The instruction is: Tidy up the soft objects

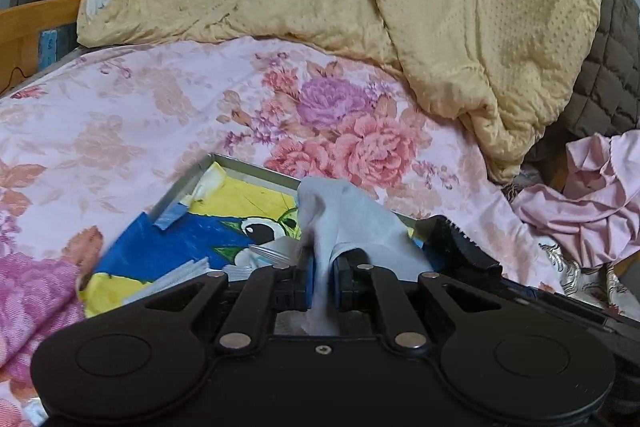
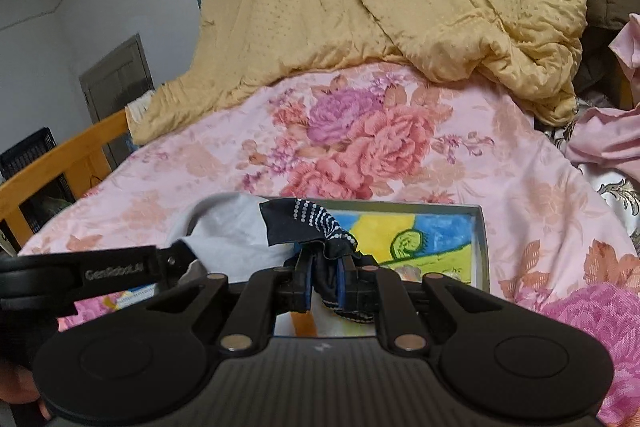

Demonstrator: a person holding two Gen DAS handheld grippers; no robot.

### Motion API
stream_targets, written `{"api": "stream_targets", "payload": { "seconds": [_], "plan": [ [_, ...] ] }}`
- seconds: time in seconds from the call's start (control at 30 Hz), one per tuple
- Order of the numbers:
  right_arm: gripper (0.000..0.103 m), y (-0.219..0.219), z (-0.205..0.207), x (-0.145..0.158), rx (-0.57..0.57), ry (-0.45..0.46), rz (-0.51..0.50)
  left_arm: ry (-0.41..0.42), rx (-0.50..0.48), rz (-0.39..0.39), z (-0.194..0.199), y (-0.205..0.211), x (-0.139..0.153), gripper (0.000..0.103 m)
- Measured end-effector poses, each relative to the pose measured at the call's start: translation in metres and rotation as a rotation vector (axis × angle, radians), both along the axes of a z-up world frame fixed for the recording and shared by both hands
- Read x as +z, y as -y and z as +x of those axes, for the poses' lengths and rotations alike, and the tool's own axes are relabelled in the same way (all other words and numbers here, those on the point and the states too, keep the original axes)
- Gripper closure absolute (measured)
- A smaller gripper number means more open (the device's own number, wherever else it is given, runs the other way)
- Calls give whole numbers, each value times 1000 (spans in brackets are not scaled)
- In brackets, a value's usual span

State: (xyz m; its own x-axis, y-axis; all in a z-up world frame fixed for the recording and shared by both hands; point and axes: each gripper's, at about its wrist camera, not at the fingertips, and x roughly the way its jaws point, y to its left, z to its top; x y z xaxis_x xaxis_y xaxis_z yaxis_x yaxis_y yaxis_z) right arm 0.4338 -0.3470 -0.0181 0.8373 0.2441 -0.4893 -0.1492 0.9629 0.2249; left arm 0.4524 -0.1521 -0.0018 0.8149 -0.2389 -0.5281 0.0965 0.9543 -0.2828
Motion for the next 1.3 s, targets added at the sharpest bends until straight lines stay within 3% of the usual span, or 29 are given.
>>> {"api": "stream_targets", "payload": {
  "seconds": [0.17,0.53,0.83,1.0,1.03,1.3],
  "plan": [
    [84,2,2,-8,2,-19,10,-22,21,47,6,8,-8,91],
    [78,11,1,-13,-1,-52,59,-65,53,56,3,8,-15,82],
    [53,17,-9,-9,-19,-59,55,-55,72,44,-8,2,-8,53],
    [31,18,-22,-4,-38,-51,40,-45,77,47,-20,-3,0,40],
    [30,18,-24,-2,-41,-48,40,-43,80,53,-23,-4,2,33],
    [11,25,-54,7,-77,-44,48,-10,96,84,-53,-15,12,21]
  ]
}}
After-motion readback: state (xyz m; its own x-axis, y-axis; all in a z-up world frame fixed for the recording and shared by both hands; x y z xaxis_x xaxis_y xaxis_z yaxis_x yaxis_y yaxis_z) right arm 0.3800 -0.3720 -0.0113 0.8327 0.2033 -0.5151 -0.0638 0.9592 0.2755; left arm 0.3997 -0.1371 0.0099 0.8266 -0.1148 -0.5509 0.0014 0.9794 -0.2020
